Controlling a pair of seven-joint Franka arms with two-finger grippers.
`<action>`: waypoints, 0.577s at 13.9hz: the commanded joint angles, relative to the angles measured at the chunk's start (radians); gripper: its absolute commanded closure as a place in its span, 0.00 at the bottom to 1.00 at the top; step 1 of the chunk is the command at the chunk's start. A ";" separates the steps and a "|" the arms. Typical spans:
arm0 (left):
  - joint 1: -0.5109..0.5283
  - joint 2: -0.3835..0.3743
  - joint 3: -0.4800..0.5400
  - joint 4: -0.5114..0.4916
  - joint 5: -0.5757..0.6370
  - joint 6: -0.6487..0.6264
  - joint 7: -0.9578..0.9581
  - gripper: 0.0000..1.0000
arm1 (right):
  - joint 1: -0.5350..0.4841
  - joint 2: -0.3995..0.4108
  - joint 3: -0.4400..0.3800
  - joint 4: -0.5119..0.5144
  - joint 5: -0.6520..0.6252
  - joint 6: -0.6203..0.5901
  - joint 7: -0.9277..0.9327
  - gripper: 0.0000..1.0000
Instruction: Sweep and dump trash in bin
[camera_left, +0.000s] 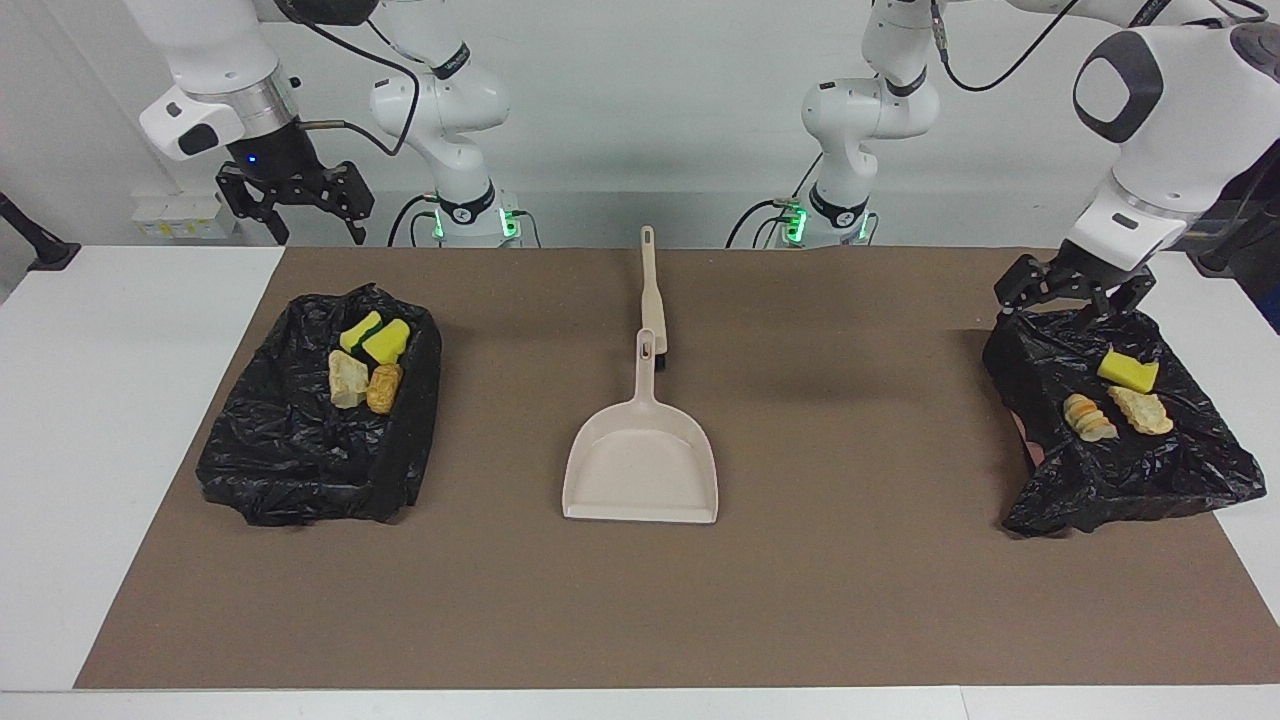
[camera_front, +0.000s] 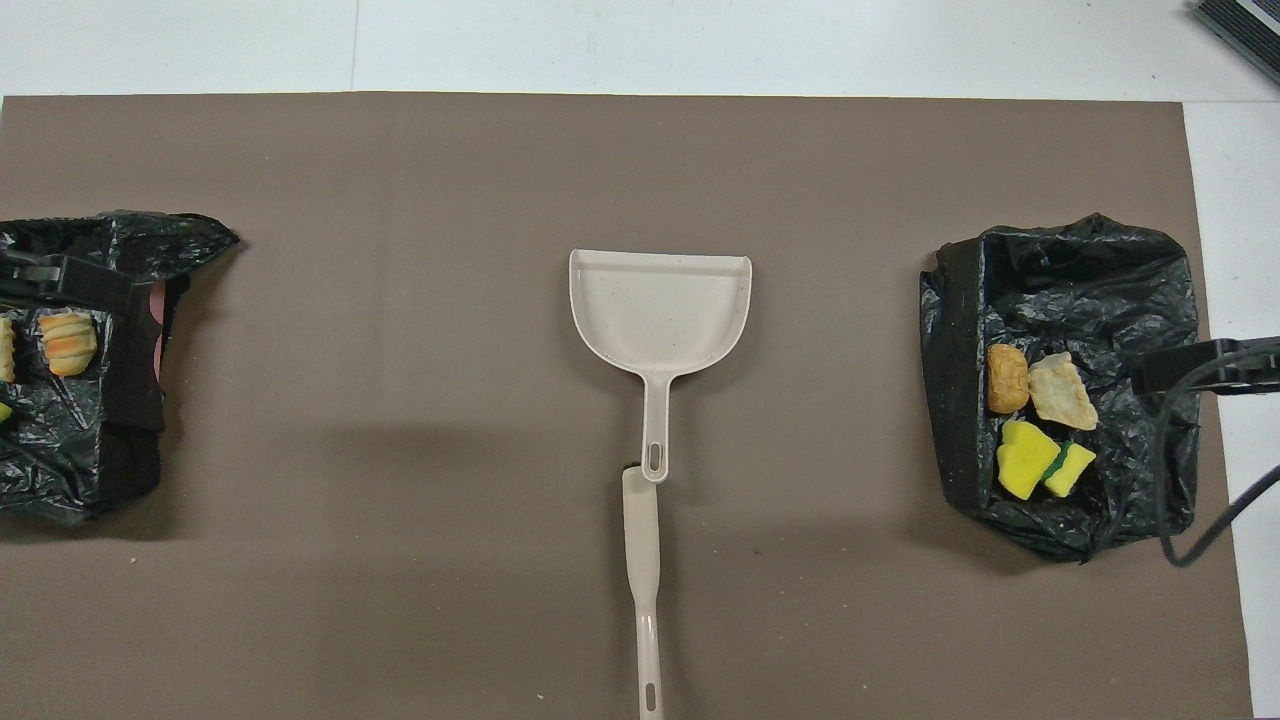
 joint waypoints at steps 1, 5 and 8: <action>-0.011 -0.057 0.003 -0.020 0.023 -0.070 -0.032 0.00 | -0.003 -0.007 0.000 0.006 -0.001 -0.020 -0.021 0.00; -0.011 -0.107 -0.003 -0.090 0.022 -0.112 -0.023 0.00 | -0.003 -0.007 0.000 0.006 -0.001 -0.020 -0.021 0.00; -0.013 -0.125 -0.006 -0.123 0.020 -0.075 -0.031 0.00 | -0.003 -0.007 0.000 0.006 -0.001 -0.019 -0.020 0.00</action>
